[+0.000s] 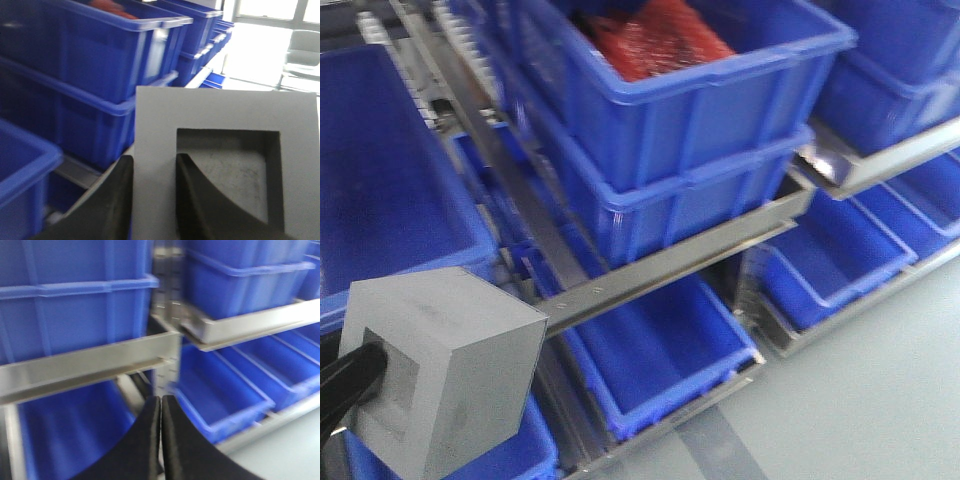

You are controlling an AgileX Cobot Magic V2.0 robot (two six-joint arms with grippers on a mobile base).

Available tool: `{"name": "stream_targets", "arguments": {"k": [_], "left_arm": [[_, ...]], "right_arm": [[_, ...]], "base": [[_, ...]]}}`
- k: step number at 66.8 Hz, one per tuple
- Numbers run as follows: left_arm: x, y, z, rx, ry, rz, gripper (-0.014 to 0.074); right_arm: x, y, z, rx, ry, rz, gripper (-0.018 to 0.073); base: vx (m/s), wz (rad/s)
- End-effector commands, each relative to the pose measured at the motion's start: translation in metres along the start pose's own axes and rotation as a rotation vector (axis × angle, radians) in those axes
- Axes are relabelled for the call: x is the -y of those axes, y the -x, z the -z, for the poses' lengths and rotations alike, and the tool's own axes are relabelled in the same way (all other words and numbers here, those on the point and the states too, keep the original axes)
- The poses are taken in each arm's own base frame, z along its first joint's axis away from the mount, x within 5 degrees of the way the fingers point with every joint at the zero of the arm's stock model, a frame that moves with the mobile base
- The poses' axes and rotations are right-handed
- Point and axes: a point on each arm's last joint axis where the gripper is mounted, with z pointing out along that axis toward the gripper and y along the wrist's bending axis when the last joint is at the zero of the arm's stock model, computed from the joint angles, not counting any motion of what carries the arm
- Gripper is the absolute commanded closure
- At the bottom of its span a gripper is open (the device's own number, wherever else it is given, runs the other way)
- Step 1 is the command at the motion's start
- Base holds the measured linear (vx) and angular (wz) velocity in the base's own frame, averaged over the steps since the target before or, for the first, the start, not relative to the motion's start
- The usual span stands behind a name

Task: Sort gray base to blue bin
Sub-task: 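Turn and stop facing the large empty blue bin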

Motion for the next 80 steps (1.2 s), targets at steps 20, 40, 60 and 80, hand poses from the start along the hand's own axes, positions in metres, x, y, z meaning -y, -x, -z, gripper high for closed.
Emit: {"name": "stream_targets", "arguments": {"k": [20,40,60,80], "left_arm": [[0.0071,0.0167,0.0014,0.102,-0.069,0.008,0.0603],[0.0071,0.0167,0.0014,0.102,-0.069,0.008,0.0603],[0.0071,0.0167,0.0014,0.102,-0.069,0.008,0.0603],[0.0071,0.0167,0.0014,0.102,-0.069,0.008,0.0603]], "right_arm": [[0.0001,0.0057,0.0004,0.081,-0.003,0.020,0.0564],[0.0001,0.0057,0.0004,0.081,-0.003,0.020,0.0564],[0.0001,0.0057,0.0004,0.081,-0.003,0.020,0.0564],[0.0001,0.0057,0.0004,0.081,-0.003,0.020,0.0564]], "base": [[0.17,0.67],[0.15,0.60],[0.13,0.27],[0.13,0.05]]}}
